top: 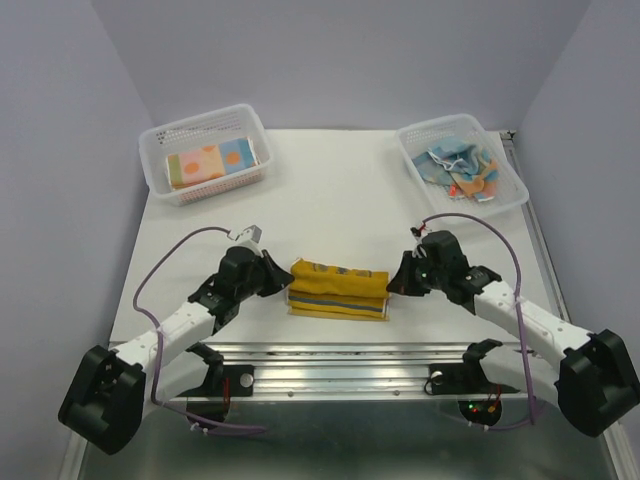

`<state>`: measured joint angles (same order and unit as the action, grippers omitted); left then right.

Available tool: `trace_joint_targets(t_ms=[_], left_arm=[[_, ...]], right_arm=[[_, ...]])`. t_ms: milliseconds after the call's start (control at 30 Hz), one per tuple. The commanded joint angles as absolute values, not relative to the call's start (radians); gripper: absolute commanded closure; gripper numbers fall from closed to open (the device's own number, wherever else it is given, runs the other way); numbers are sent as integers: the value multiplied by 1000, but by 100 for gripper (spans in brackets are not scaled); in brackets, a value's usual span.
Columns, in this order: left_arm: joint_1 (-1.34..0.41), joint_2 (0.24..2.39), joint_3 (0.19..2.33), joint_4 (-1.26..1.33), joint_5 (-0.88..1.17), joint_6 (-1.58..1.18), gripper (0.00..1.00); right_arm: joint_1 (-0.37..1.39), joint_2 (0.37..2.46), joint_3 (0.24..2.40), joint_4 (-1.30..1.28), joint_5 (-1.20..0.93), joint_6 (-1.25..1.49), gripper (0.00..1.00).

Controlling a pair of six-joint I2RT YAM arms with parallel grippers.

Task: Fold and stack the towels
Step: Fold the towel

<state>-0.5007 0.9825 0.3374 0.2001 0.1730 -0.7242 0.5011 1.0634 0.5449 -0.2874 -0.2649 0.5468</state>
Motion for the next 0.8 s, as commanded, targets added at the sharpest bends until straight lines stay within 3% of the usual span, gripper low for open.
trace_joint_targets(t_ms=[0, 200, 300, 333, 400, 433, 467, 500, 567, 767], left_arm=[[-515, 937, 281, 235, 209, -753, 100], [-523, 936, 238, 232, 255, -758, 100], [-523, 937, 251, 172, 278, -762, 56], [-523, 931, 255, 146, 270, -770, 49], [-525, 893, 249, 86, 267, -794, 26], [-525, 873, 244, 59, 273, -805, 13], [-526, 832, 233, 52, 287, -819, 10], [-526, 807, 230, 40, 287, -828, 6], [-528, 747, 235, 8, 266, -842, 1], [-528, 735, 314, -57, 172, -810, 1]], right_arm=[[515, 1020, 503, -285, -308, 572, 99], [522, 1006, 425, -241, -359, 606, 92], [525, 1002, 396, -238, -394, 614, 81], [525, 993, 387, -247, -405, 618, 78], [525, 944, 361, -273, -425, 635, 58], [526, 921, 354, -282, -429, 641, 33], [525, 867, 347, -304, -428, 655, 21], [525, 867, 347, -304, -426, 663, 0], [525, 780, 359, -337, -411, 667, 0], [525, 773, 439, -357, -342, 650, 0]])
